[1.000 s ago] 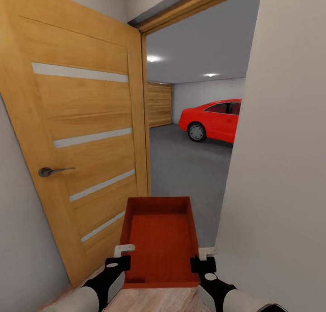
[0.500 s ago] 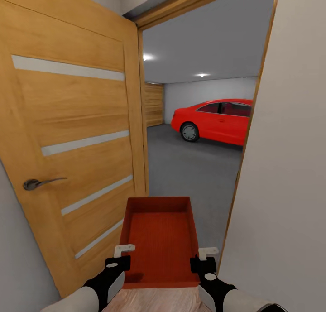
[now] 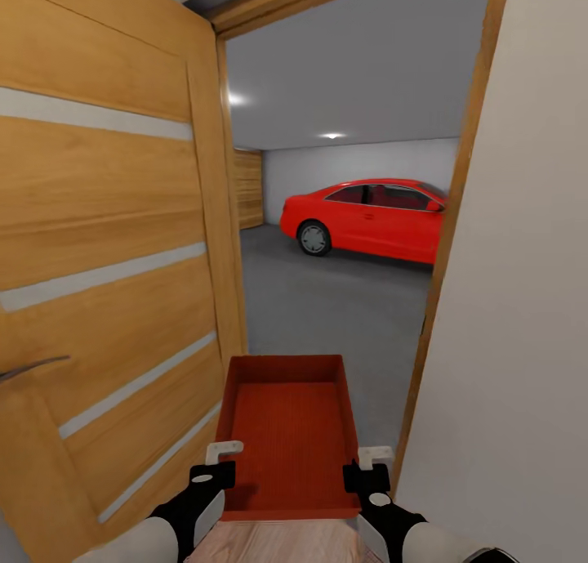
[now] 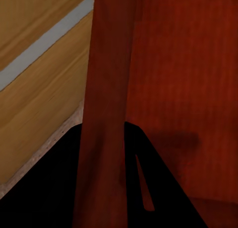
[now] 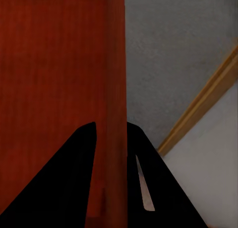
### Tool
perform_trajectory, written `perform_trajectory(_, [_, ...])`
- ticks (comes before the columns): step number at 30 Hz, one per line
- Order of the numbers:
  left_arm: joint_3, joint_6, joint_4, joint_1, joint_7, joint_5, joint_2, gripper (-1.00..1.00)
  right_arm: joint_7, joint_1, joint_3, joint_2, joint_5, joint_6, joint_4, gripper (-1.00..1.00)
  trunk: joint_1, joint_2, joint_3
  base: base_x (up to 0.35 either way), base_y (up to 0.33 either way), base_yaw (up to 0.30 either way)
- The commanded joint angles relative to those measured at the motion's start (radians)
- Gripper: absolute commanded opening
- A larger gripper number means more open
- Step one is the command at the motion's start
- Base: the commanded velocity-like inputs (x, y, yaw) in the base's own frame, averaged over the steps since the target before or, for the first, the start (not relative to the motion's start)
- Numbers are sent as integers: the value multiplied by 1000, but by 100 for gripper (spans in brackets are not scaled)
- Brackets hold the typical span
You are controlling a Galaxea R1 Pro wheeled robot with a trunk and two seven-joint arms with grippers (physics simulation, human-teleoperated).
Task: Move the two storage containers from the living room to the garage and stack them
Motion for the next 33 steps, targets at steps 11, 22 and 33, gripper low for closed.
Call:
perform_trajectory(11, [30,2,0,0,3,63,66,-100,4,-1,-73,-8,15,-13,-4,-100,1,-1,-1,298,181,-25])
perform_trajectory(22, [30,2,0,0,3,63,66,-100,3,-1,-73,-7,15,-13,-4,-100,1,-1,-1,298,180,-232])
perform_trajectory(33, [30,2,0,-1,3,63,66,-100,2,-1,-73,-7,15,-13,-4,-100,1,-1,-1,298,180,-284])
